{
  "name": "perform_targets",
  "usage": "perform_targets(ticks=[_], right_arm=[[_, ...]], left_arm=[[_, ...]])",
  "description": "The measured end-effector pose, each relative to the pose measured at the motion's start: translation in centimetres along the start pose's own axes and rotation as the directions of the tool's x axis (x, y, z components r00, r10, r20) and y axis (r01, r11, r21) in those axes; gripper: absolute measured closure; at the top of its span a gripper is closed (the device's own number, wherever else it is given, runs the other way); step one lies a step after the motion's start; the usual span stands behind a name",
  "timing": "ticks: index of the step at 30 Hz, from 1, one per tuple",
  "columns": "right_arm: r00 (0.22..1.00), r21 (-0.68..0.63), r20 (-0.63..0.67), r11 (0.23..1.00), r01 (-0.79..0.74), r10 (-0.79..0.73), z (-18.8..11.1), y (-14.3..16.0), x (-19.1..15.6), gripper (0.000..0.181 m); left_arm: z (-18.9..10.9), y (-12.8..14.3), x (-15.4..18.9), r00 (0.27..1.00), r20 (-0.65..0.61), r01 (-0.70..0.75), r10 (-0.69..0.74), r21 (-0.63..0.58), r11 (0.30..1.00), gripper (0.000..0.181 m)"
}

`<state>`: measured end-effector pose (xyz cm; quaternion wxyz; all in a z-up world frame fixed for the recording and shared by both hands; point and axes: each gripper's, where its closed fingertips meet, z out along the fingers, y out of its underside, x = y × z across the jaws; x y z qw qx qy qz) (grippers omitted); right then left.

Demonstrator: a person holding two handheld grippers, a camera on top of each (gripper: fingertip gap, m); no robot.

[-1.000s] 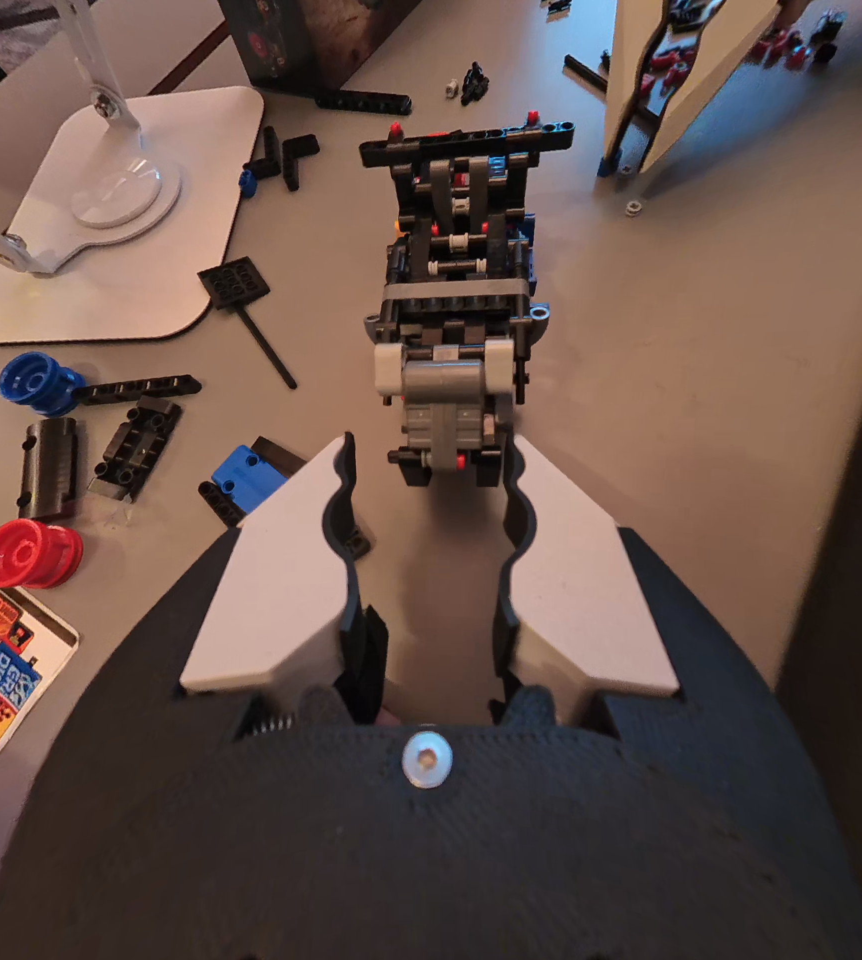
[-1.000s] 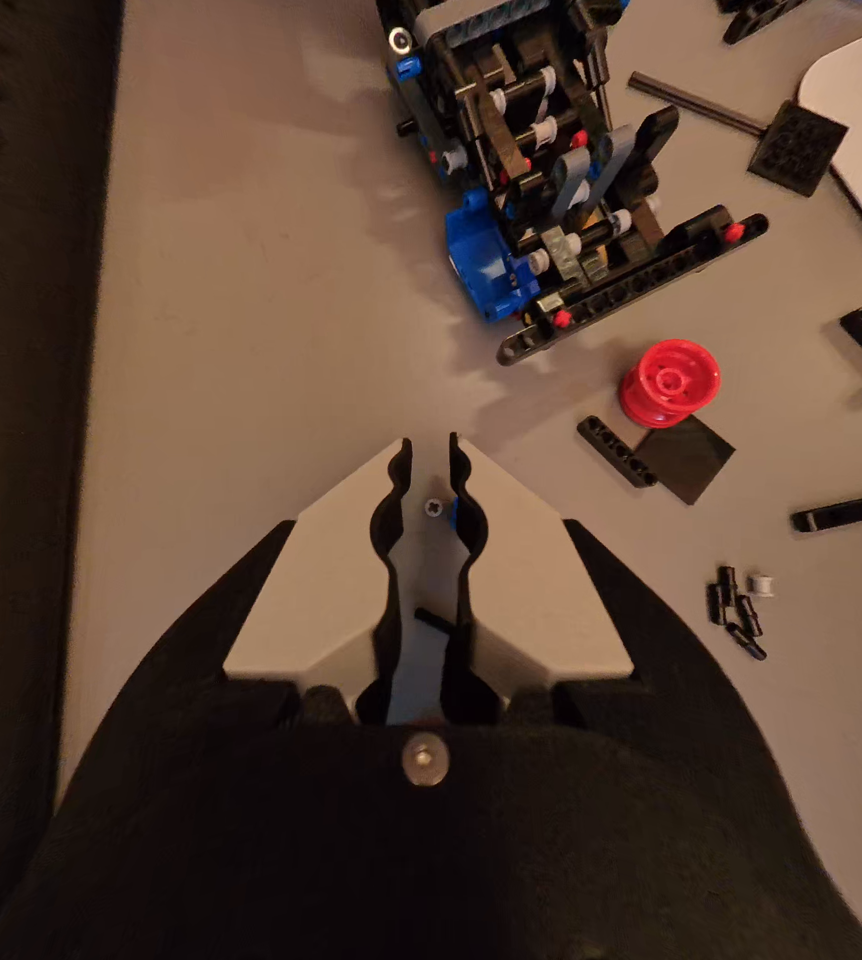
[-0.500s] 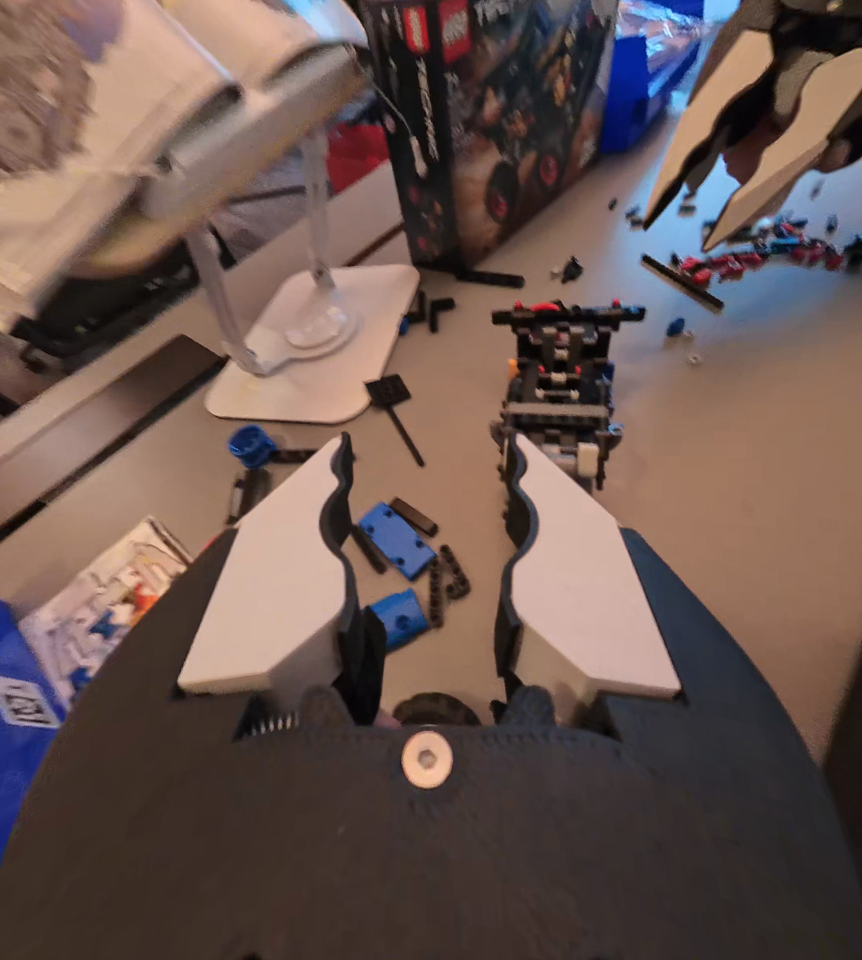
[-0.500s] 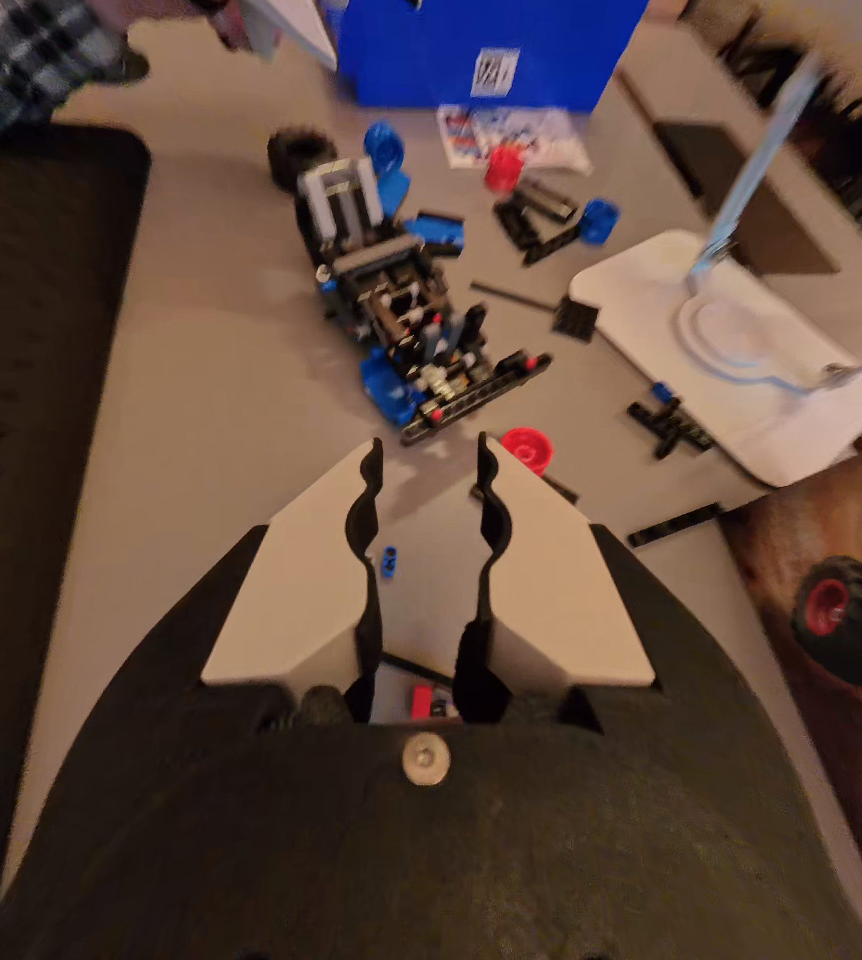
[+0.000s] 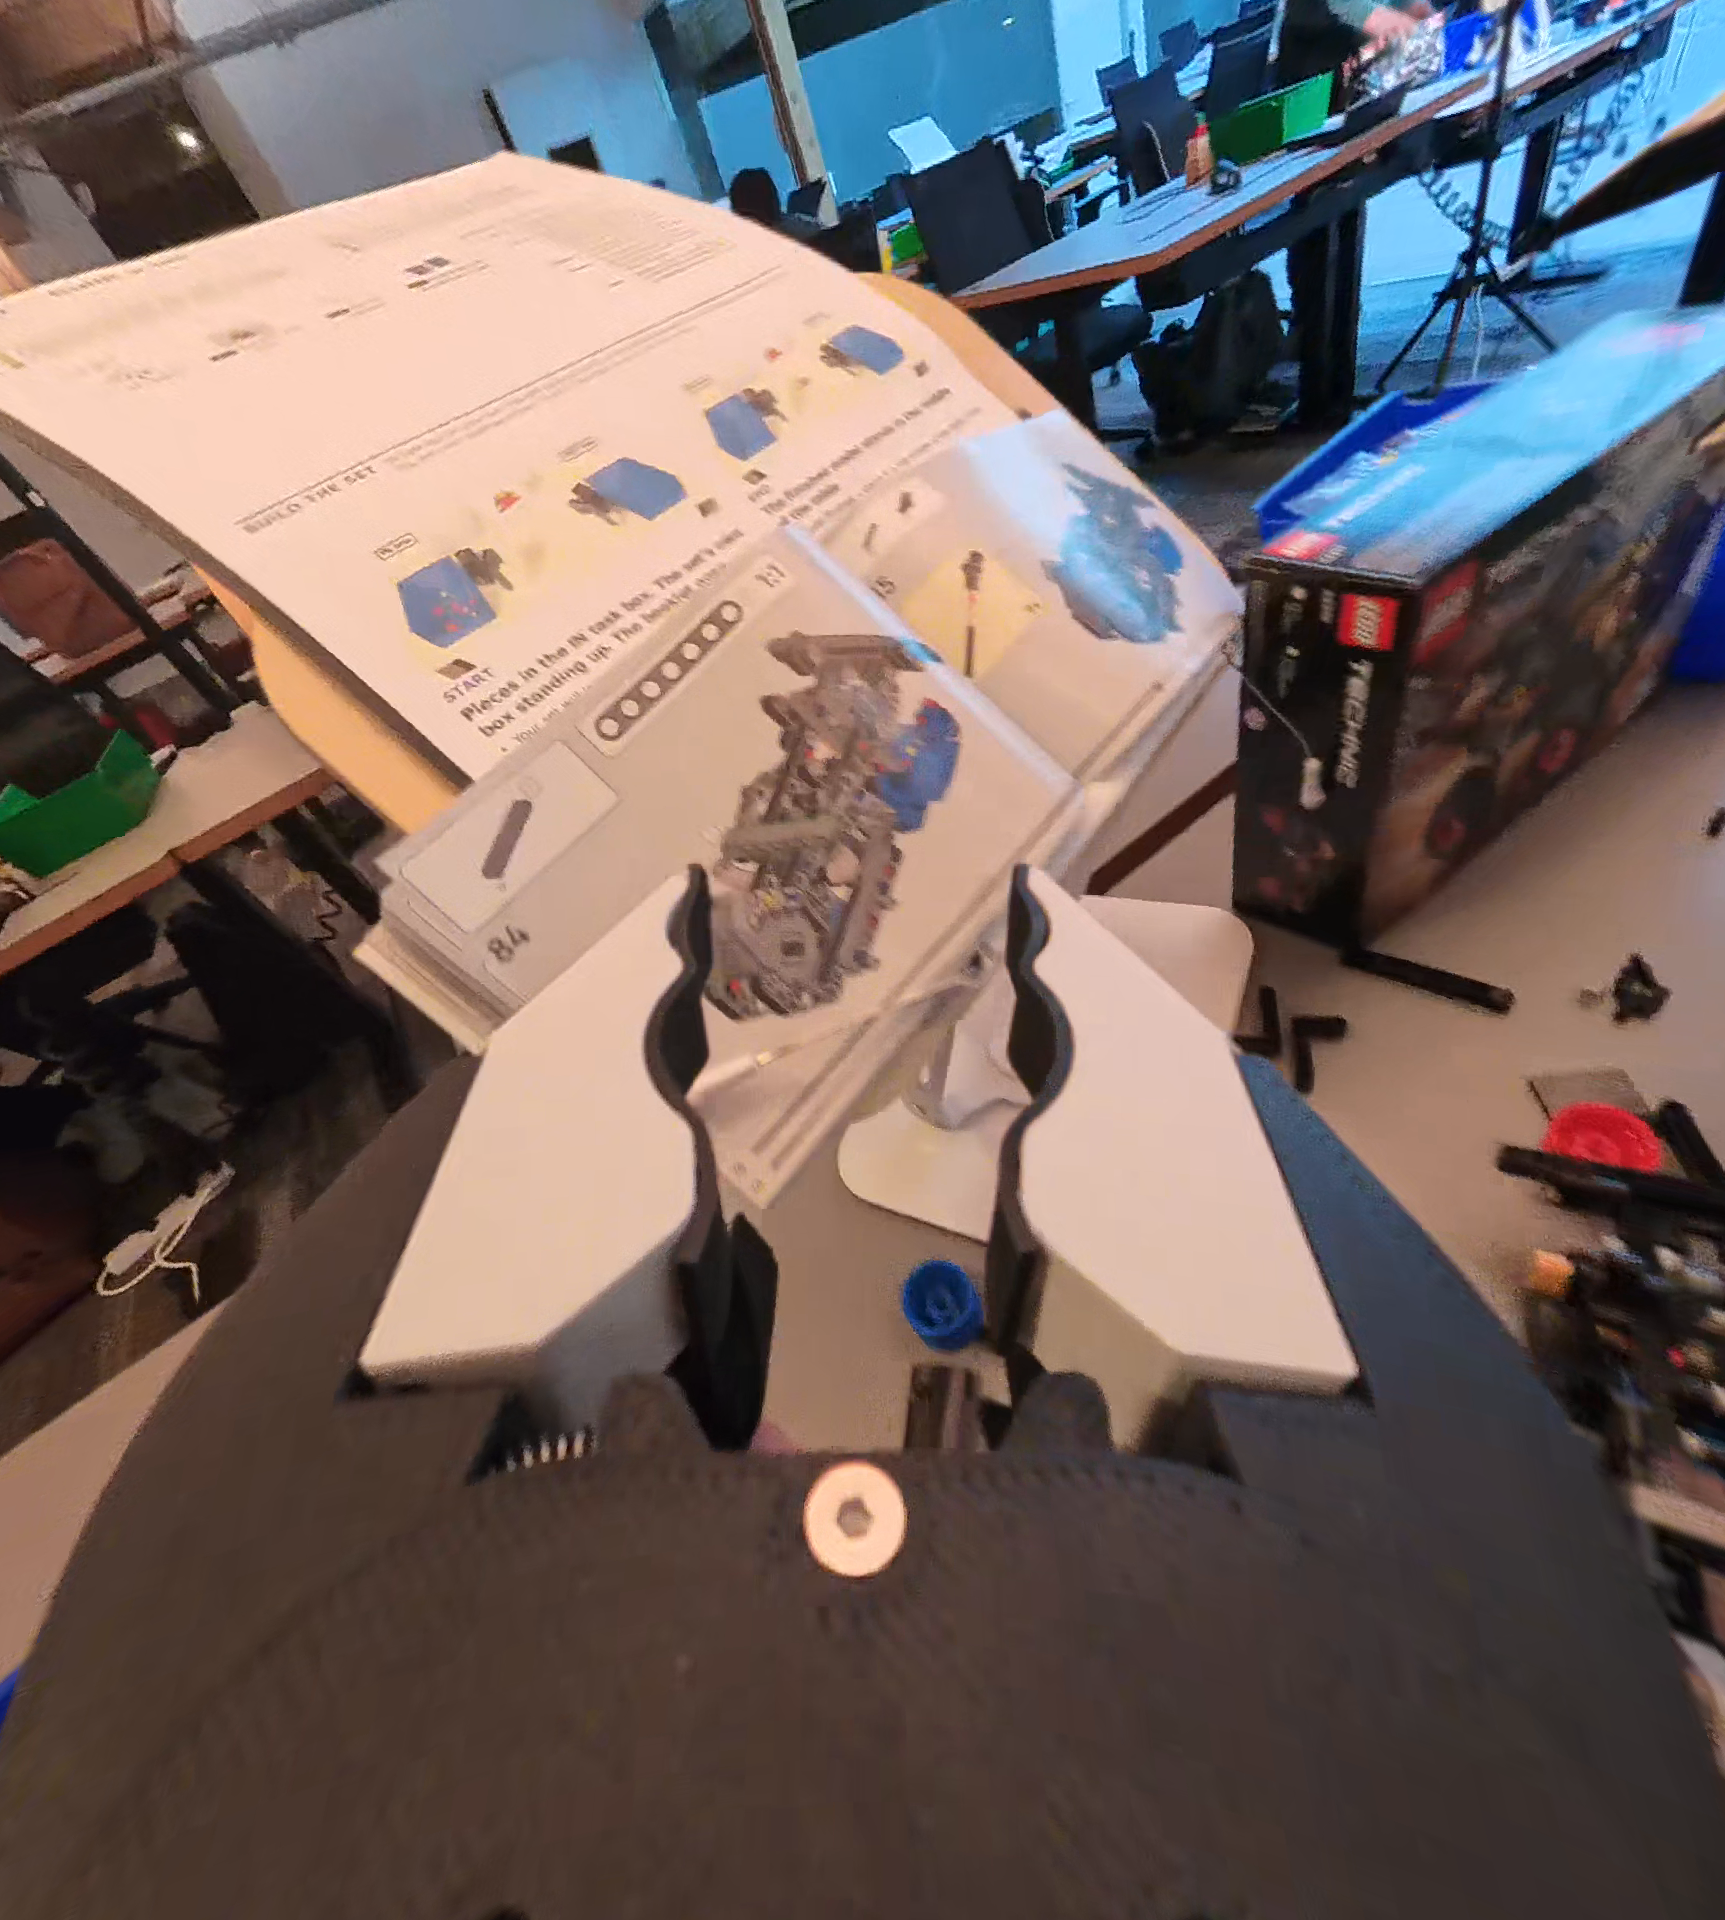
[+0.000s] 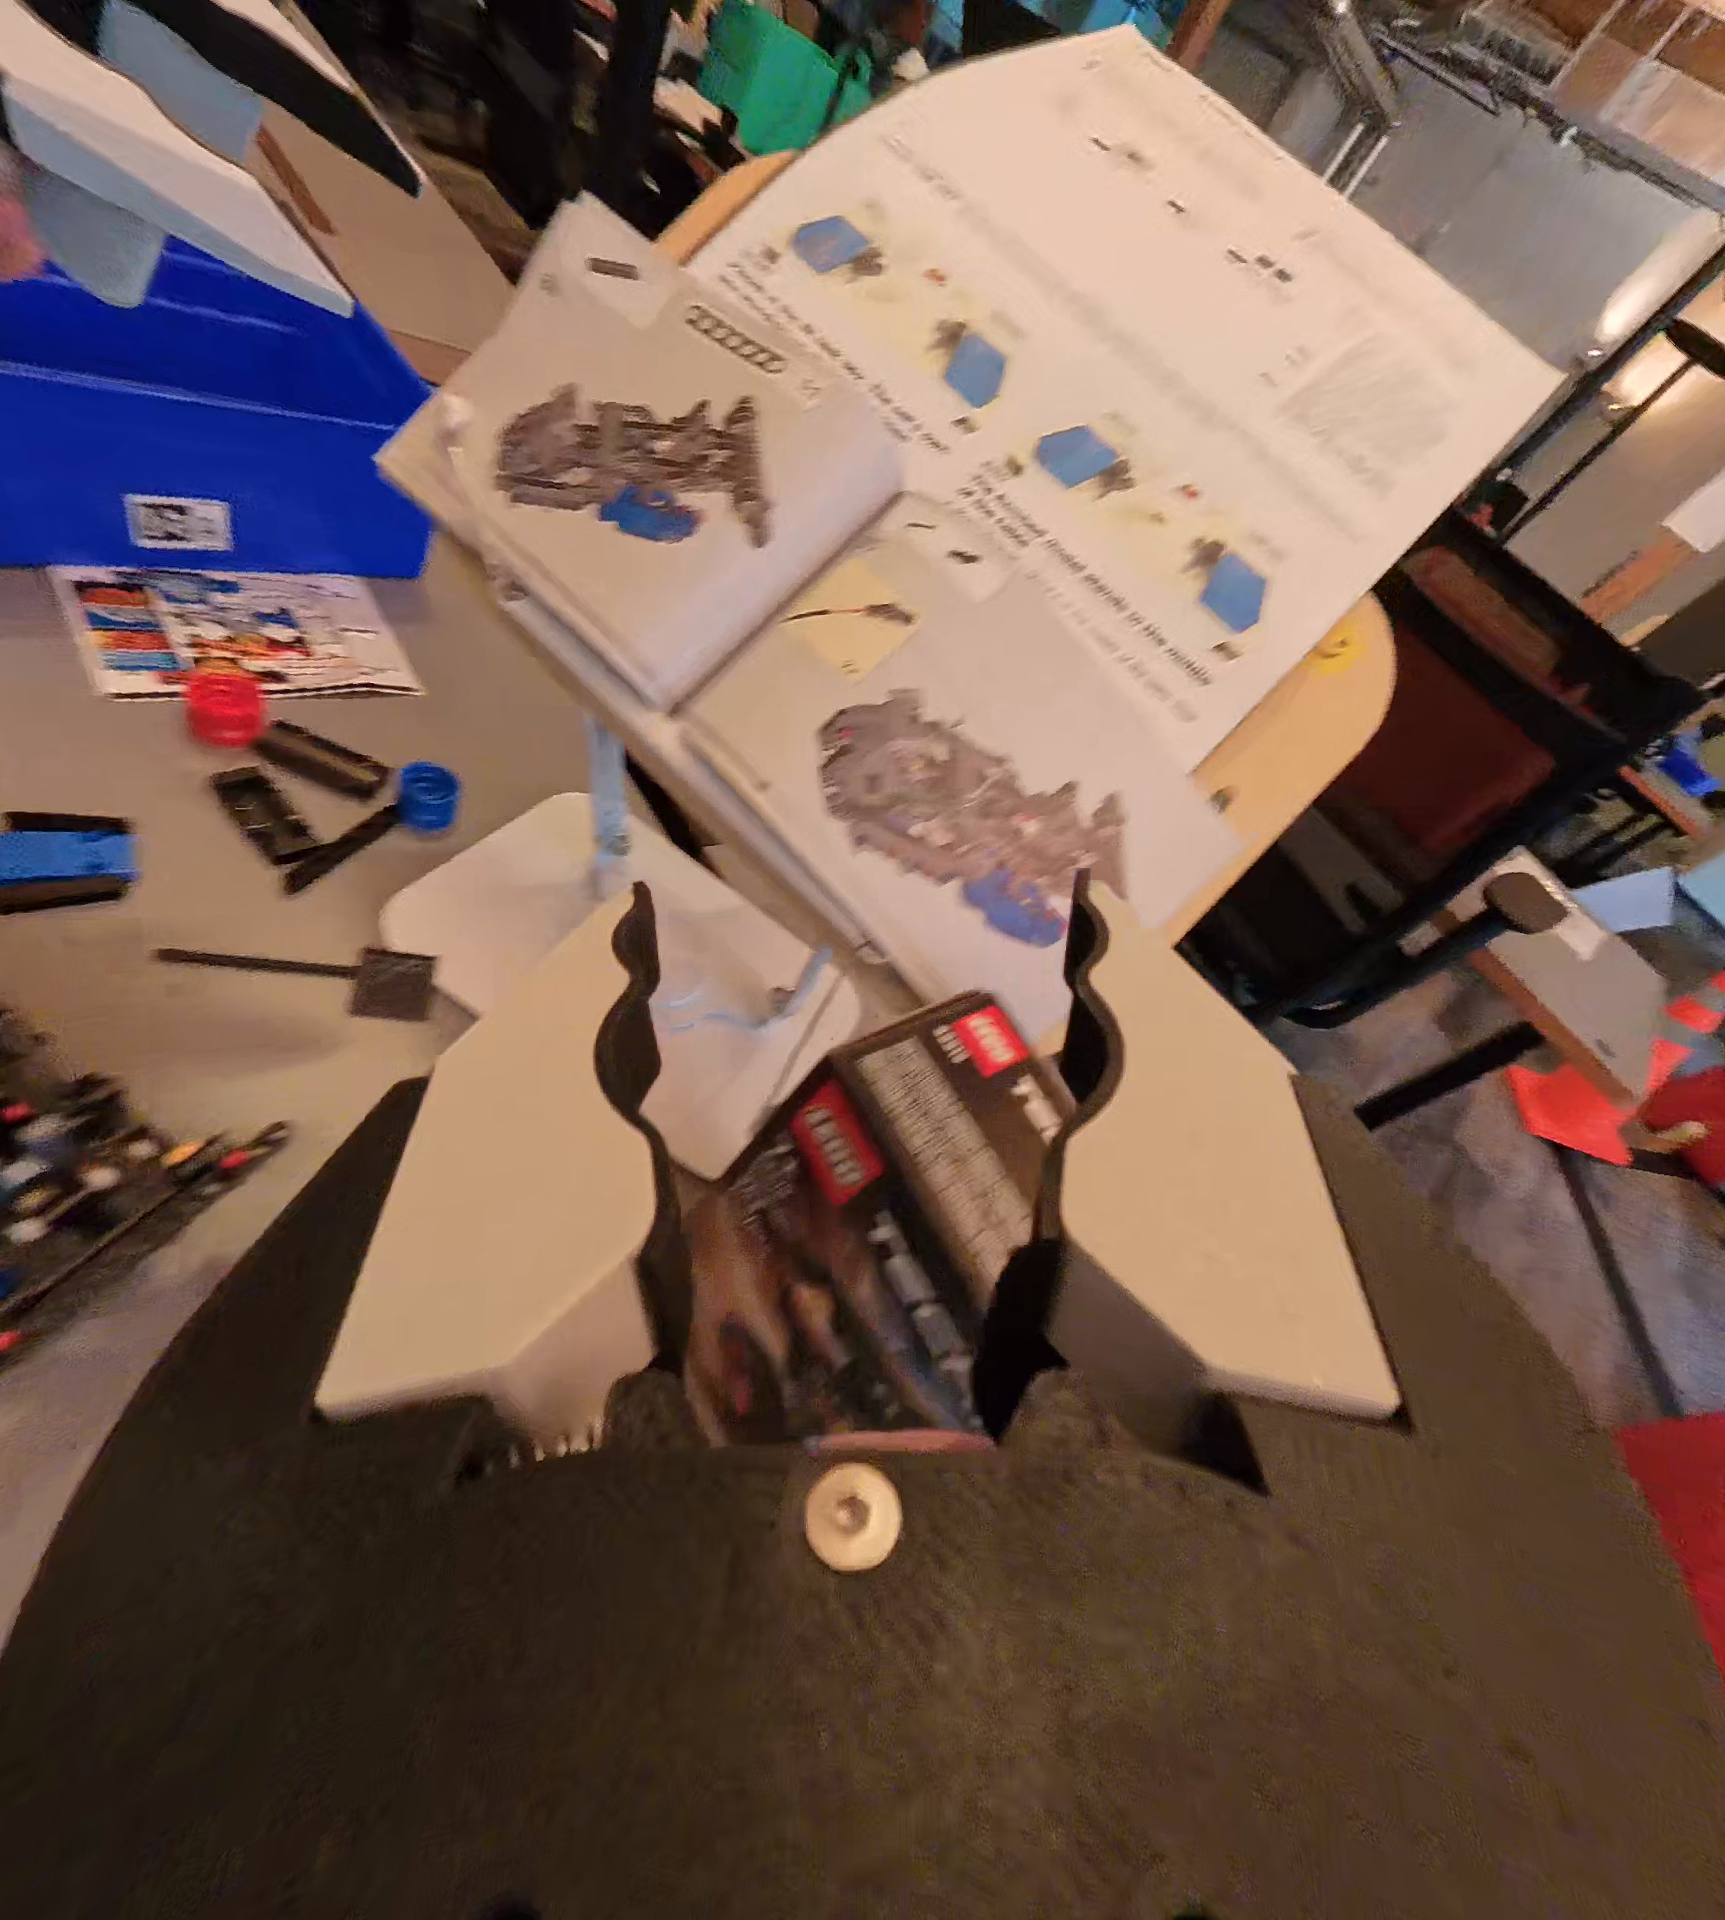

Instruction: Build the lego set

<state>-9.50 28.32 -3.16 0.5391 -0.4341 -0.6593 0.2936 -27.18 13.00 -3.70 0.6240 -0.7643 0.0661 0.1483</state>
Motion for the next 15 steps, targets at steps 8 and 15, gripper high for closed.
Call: perform_targets(ticks=[8, 15], right_arm=[[1.000, -0.187, 0.007, 0.982, -0.005, 0.006, 8.7, 1.3, 7.3, 0.079], [0.997, -0.329, 0.070, 0.944, 0.001, 0.023, 12.9, 4.3, 8.6, 0.085]], left_arm=[[3.6, 2.6, -3.7, 0.992, 0.079, 0.099, -0.099, -0.005, 0.995, 0.129], [4.3, 5.1, -4.3, 0.988, 0.079, 0.138, -0.135, -0.036, 0.990, 0.130]])
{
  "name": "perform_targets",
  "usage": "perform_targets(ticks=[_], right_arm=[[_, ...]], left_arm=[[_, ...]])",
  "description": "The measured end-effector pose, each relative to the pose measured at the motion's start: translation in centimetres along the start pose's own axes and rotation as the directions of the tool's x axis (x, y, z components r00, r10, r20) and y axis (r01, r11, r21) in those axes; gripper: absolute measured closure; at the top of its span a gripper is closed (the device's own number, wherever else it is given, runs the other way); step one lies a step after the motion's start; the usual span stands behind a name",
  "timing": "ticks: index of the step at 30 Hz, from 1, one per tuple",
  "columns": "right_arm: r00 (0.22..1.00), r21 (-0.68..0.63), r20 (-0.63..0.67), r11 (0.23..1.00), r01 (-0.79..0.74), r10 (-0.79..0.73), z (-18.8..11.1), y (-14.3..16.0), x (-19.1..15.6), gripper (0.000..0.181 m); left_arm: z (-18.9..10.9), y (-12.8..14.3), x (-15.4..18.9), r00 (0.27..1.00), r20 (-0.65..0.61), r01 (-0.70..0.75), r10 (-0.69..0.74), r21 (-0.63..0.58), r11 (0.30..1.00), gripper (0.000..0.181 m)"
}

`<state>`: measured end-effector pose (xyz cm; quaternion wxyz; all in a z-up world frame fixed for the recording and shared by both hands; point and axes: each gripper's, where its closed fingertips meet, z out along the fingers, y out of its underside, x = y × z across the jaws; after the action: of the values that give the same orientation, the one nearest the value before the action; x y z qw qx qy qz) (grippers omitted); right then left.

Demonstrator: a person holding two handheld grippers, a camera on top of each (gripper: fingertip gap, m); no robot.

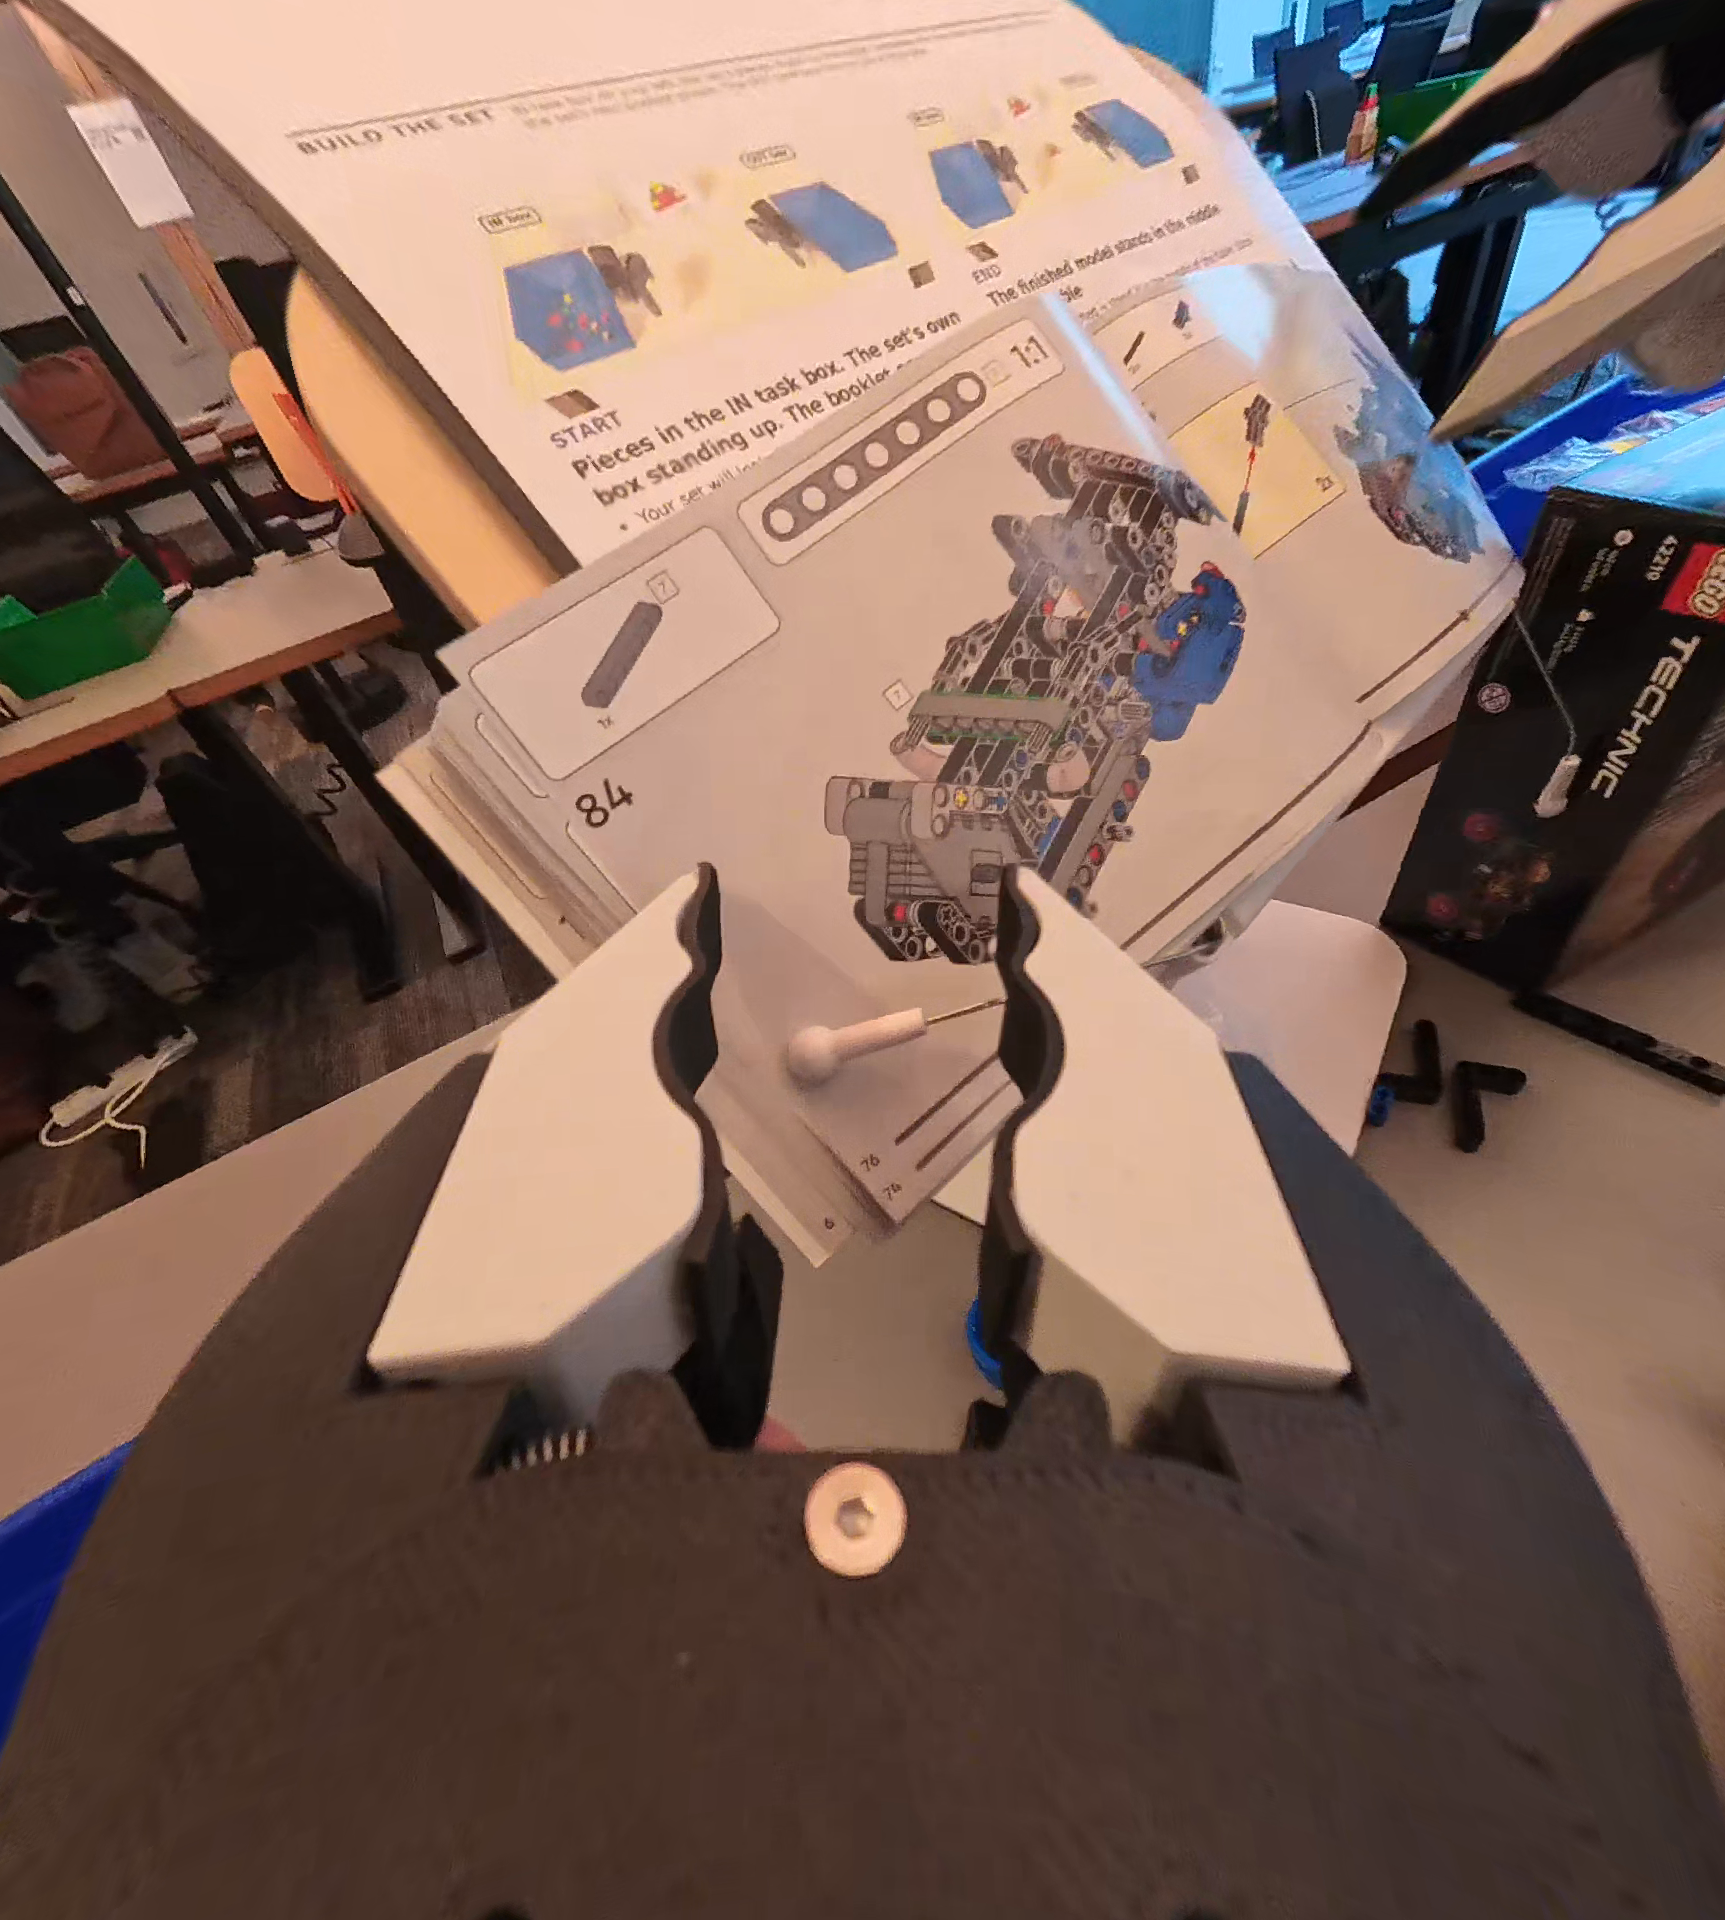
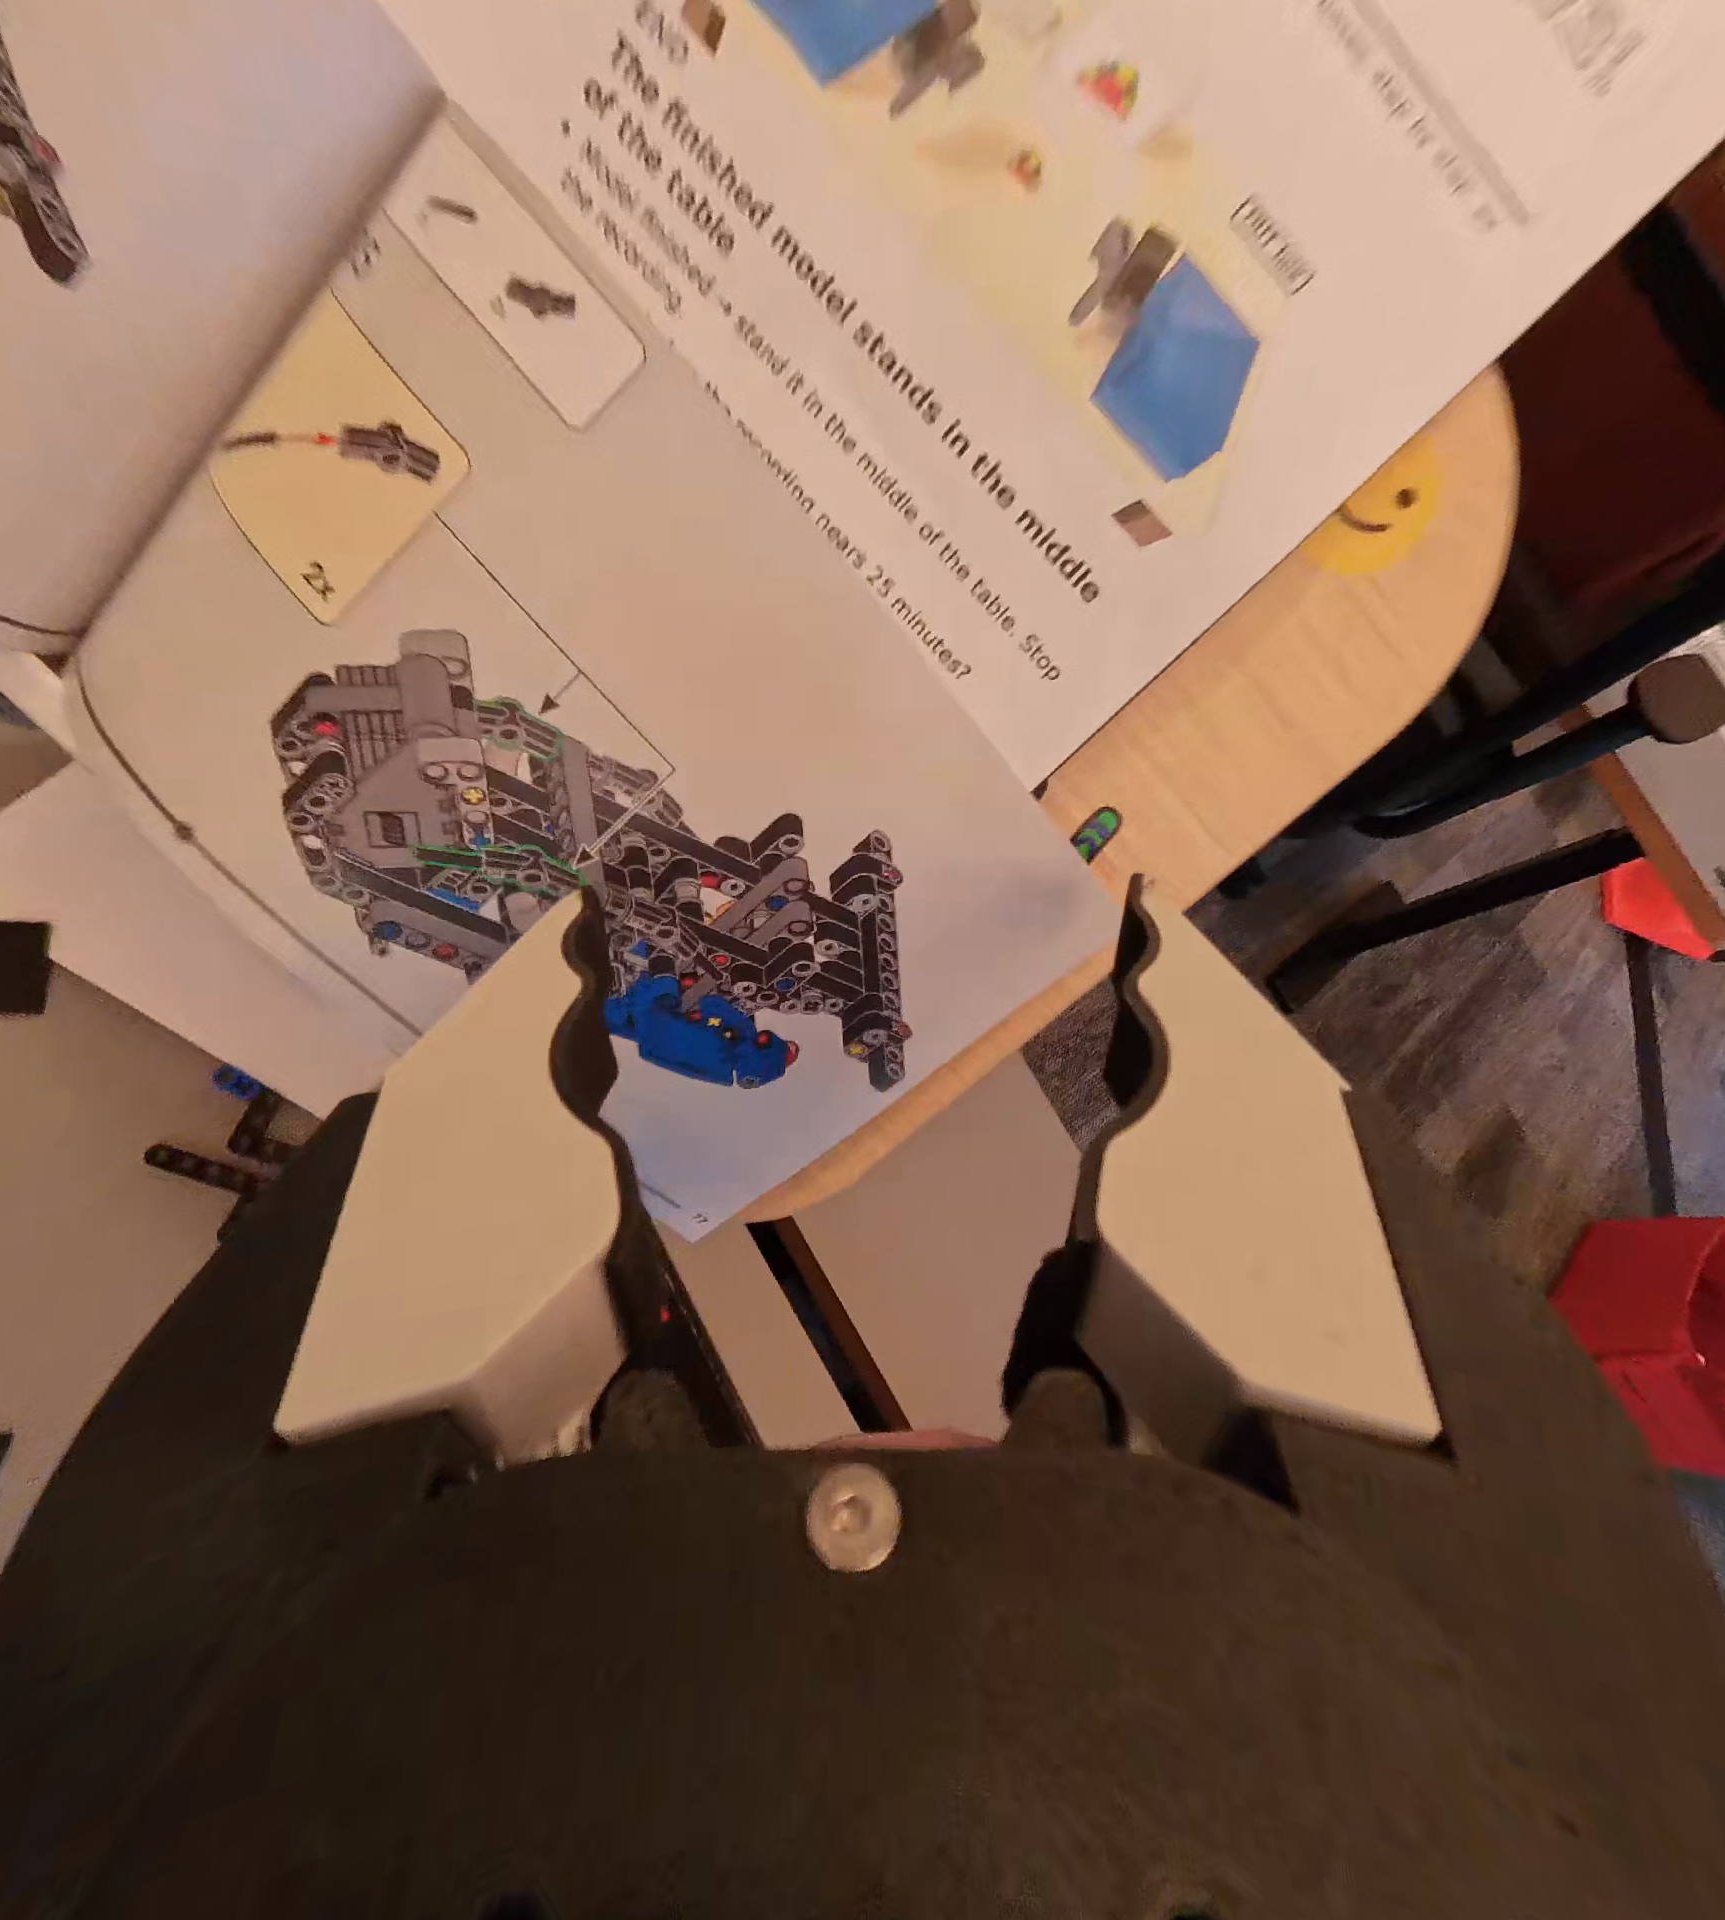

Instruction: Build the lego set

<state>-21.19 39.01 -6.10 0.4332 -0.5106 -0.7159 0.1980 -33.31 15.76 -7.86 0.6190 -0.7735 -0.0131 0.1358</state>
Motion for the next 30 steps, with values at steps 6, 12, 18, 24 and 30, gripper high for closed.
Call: perform_targets(ticks=[6, 12, 18, 24, 30], right_arm=[[0.999, -0.031, 0.016, 0.999, 0.032, -0.031, 1.0, 0.6, -0.3, 0.091], [0.999, -0.020, 0.016, 0.999, 0.050, -0.050, 0.8, 0.7, -0.8, 0.119], [0.997, -0.024, 0.017, 0.997, 0.076, -0.075, 0.8, 0.7, -1.3, 0.139], [1.000, -0.021, 0.009, 1.000, 0.015, -0.015, 0.7, 0.7, -0.4, 0.120], [0.999, -0.024, -0.016, 0.999, 0.039, -0.039, 0.9, 0.6, -0.1, 0.136]], left_arm=[[-0.1, 0.0, 0.0, 1.000, 0.000, 0.001, -0.001, 0.004, 1.000, 0.130], [-0.1, 0.0, 0.1, 1.000, 0.002, 0.003, -0.003, 0.005, 1.000, 0.129], [-0.1, 0.1, 0.1, 1.000, 0.002, -0.003, 0.003, 0.001, 1.000, 0.129], [-0.1, 0.0, 0.2, 1.000, -0.001, 0.004, -0.004, 0.006, 1.000, 0.129], [0.1, 0.0, 0.4, 1.000, 0.004, -0.005, 0.005, 0.002, 1.000, 0.126]])
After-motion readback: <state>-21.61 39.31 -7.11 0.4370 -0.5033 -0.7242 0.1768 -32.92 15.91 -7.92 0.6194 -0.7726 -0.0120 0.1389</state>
